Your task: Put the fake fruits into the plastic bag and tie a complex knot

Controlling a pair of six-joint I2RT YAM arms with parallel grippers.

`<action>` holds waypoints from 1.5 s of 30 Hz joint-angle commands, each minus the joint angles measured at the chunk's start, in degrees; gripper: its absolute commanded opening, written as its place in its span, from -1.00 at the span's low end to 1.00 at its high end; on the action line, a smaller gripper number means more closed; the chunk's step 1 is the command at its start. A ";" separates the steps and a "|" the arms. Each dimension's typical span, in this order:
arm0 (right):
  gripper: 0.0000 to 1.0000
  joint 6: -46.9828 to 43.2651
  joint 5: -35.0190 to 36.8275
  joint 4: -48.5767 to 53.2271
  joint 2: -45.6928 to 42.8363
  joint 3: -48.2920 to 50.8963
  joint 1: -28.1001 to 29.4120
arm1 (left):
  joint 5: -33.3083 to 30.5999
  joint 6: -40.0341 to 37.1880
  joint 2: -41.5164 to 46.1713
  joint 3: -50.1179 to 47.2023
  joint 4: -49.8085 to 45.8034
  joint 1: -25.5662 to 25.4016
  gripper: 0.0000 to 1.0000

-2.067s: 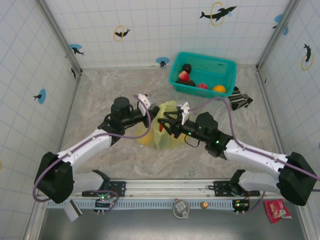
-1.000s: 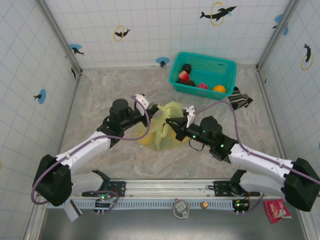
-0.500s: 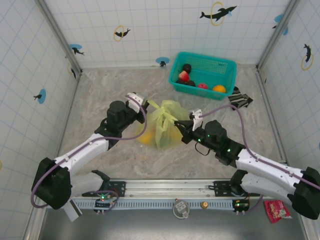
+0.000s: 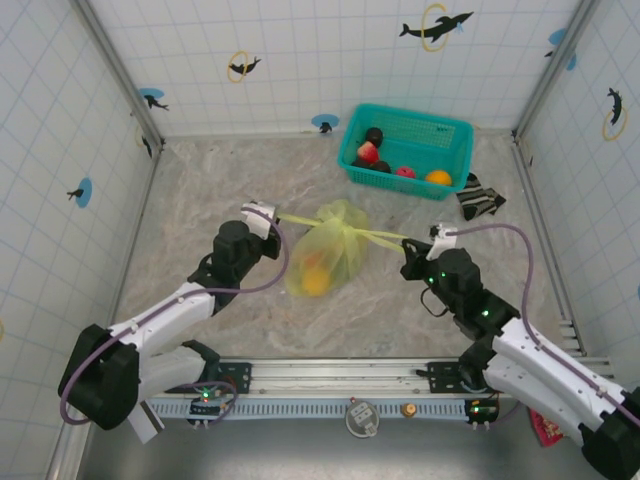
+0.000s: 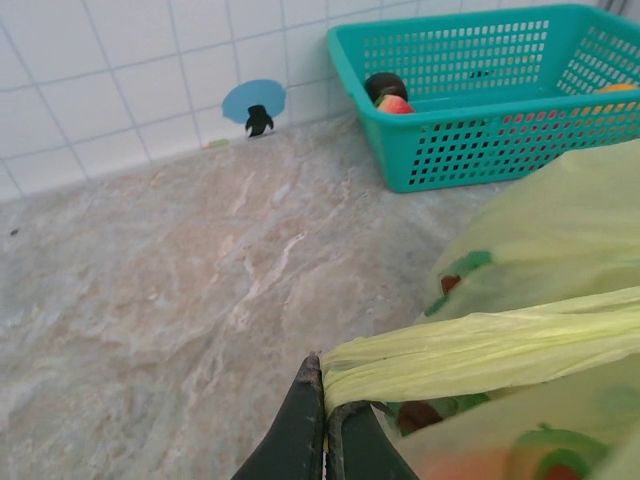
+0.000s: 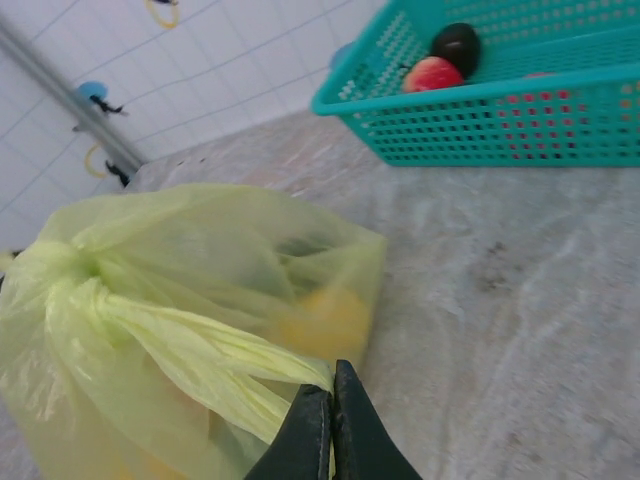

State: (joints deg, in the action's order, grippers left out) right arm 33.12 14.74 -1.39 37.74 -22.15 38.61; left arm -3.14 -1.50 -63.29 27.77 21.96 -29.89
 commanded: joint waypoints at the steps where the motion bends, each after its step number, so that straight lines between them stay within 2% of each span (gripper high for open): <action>1: -1.00 5.78 10.06 5.68 -3.78 2.02 -5.99 | -10.56 3.66 1.34 -1.01 0.29 4.93 -1.00; 4: -1.00 6.95 7.02 6.59 -2.66 1.61 -9.17 | -9.46 3.94 0.68 -0.03 -0.50 5.01 -1.00; 7: -1.00 6.22 3.96 6.50 0.17 0.13 -9.68 | -6.46 3.74 -0.23 1.14 -1.71 4.98 -1.00; 12: -1.00 6.09 8.93 10.03 0.29 -0.74 -10.82 | -10.20 4.28 0.09 0.28 -2.28 5.01 -1.00; 20: -1.00 5.32 -1.18 8.79 2.29 -0.26 -16.68 | -11.99 5.37 -0.66 0.32 -6.57 4.99 -1.00; 22: -1.00 4.11 -6.35 6.73 3.49 -0.41 -17.12 | -6.83 4.75 -0.73 1.40 -7.91 5.01 -1.00; 25: -0.60 1.46 -13.68 3.80 4.70 -2.04 -16.71 | 6.45 5.78 -1.70 4.01 -10.85 5.00 -0.98; 29: 0.28 -3.33 -18.86 2.07 3.35 -5.75 -16.22 | 12.40 9.22 2.69 2.49 -10.96 5.00 -0.05; 30: 0.46 -4.54 -18.16 3.15 2.81 -7.23 -16.28 | 12.79 9.32 4.61 1.94 -11.45 5.00 0.32; 31: 0.59 -5.37 -16.89 4.66 2.20 -8.21 -16.28 | 12.51 9.07 6.80 1.45 -12.17 5.02 0.90; 32: 0.70 -6.70 -14.89 5.83 1.16 -8.87 -16.44 | 11.32 8.97 9.44 0.65 -13.58 5.00 0.95; 35: 0.99 -11.54 -11.82 6.91 -2.75 -8.45 -16.88 | 5.37 8.24 15.05 -0.21 -20.26 5.02 0.95; 40: 0.99 -14.02 -4.45 5.28 -6.21 -6.57 -16.99 | 0.40 8.64 17.22 -2.76 -23.53 5.01 0.95; 43: 0.99 -13.79 4.13 6.30 -3.73 -7.52 -16.98 | -11.58 10.03 17.75 -4.33 -20.88 5.02 0.95; 45: 0.99 -13.04 16.28 6.39 -1.30 -7.00 -16.99 | -18.86 8.48 17.21 -5.02 -17.36 5.02 0.95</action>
State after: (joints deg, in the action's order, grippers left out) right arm 20.82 15.38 4.36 34.13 -29.19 22.02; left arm -8.71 6.92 -46.13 23.55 2.17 -25.02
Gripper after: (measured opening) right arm 0.995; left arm 0.975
